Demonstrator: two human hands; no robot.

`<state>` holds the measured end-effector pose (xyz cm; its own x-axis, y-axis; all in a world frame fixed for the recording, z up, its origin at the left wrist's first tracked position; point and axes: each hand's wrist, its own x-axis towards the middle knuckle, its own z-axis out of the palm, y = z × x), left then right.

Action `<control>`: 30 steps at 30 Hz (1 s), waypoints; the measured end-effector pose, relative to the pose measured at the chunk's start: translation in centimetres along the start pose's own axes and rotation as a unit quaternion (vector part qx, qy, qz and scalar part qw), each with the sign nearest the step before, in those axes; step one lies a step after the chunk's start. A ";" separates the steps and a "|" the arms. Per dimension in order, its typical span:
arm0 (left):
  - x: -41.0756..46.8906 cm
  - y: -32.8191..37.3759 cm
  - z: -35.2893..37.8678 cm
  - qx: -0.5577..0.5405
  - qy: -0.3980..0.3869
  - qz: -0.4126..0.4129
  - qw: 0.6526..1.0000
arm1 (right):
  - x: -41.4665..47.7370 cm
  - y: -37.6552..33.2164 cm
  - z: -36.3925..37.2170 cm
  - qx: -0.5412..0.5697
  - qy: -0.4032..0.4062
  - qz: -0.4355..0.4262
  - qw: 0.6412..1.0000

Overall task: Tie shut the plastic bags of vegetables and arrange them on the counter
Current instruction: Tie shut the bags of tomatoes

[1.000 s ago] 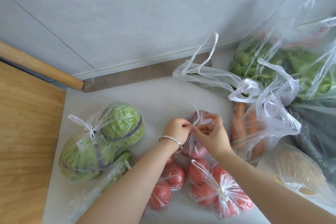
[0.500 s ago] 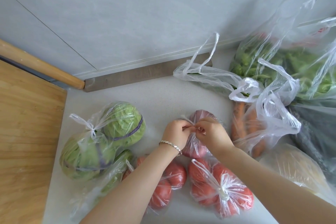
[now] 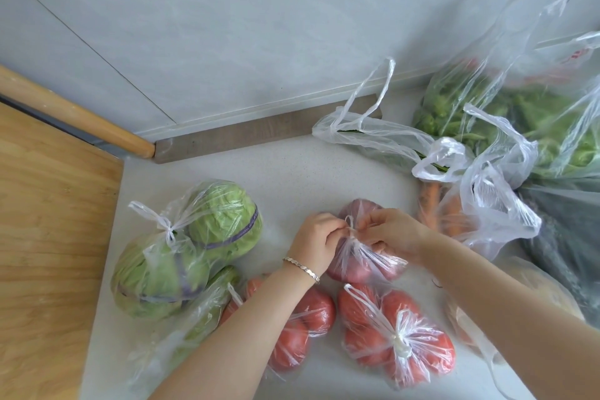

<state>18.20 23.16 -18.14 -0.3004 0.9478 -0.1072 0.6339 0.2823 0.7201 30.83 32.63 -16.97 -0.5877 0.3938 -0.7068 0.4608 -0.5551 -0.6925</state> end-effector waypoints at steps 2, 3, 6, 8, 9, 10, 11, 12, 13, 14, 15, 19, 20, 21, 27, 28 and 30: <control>-0.1 0.1 0.2 -0.030 0.027 -0.026 0.999 | 0.0 0.9 0.0 0.145 -0.027 0.032 0.988; 0.0 0.2 0.3 -0.042 0.032 -0.044 0.998 | 0.0 1.3 0.2 0.186 -0.020 0.033 0.982; 0.4 0.3 0.6 -0.053 0.020 -0.073 0.996 | -0.4 2.0 1.6 0.085 0.086 -0.027 0.992; 0.5 0.4 0.6 -0.055 0.008 -0.083 0.995 | -0.6 2.2 2.2 0.032 0.146 -0.091 0.985; 0.5 0.3 0.5 -0.057 0.001 -0.087 0.995 | -0.7 2.3 2.3 0.015 0.156 -0.113 0.981; 0.6 0.2 0.5 -0.058 -0.005 -0.089 0.994 | -0.8 2.3 2.4 -0.001 0.160 -0.127 0.979; 0.5 0.2 0.4 -0.059 -0.011 -0.089 0.994 | -1.0 2.1 2.4 -0.012 0.158 -0.133 0.978; 0.5 0.2 0.4 -0.061 -0.015 -0.090 0.994 | -1.2 1.9 2.3 -0.012 0.153 -0.129 0.980; 0.5 0.2 0.4 -0.062 -0.015 -0.091 0.994 | -1.4 1.7 2.2 -0.004 0.146 -0.120 0.982; 0.4 0.3 0.5 -0.061 -0.012 -0.089 0.994 | -1.6 1.6 2.1 -0.006 0.140 -0.112 0.984; 0.4 0.3 0.5 -0.060 -0.010 -0.087 0.994 | -1.6 1.5 2.0 -0.018 0.136 -0.110 0.984; 0.4 0.1 0.5 -0.050 -0.017 -0.081 0.995 | -1.2 1.8 2.2 -0.058 0.142 -0.119 0.981; 0.4 0.0 0.6 -0.045 -0.020 -0.081 0.996 | -1.0 1.9 2.3 -0.061 0.147 -0.121 0.980; 0.5 0.0 0.6 -0.037 -0.021 -0.081 0.996 | -0.9 2.0 2.5 -0.066 0.155 -0.123 0.978; 0.5 0.1 0.5 -0.028 -0.017 -0.091 0.995 | -0.8 2.9 2.7 -0.196 0.206 -0.177 0.942; 0.5 0.1 0.5 -0.030 -0.019 -0.091 0.995 | -0.9 3.0 2.6 -0.219 0.213 -0.190 0.933; 0.6 0.2 0.4 -0.034 -0.026 -0.091 0.995 | -1.0 3.2 2.3 -0.262 0.223 -0.226 0.912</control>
<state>18.46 23.86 -18.36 -0.3678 0.8887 -0.2736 0.5220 0.4408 0.7302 31.34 28.73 -18.15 -0.5214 0.8186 -0.2410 0.5617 0.1167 -0.8191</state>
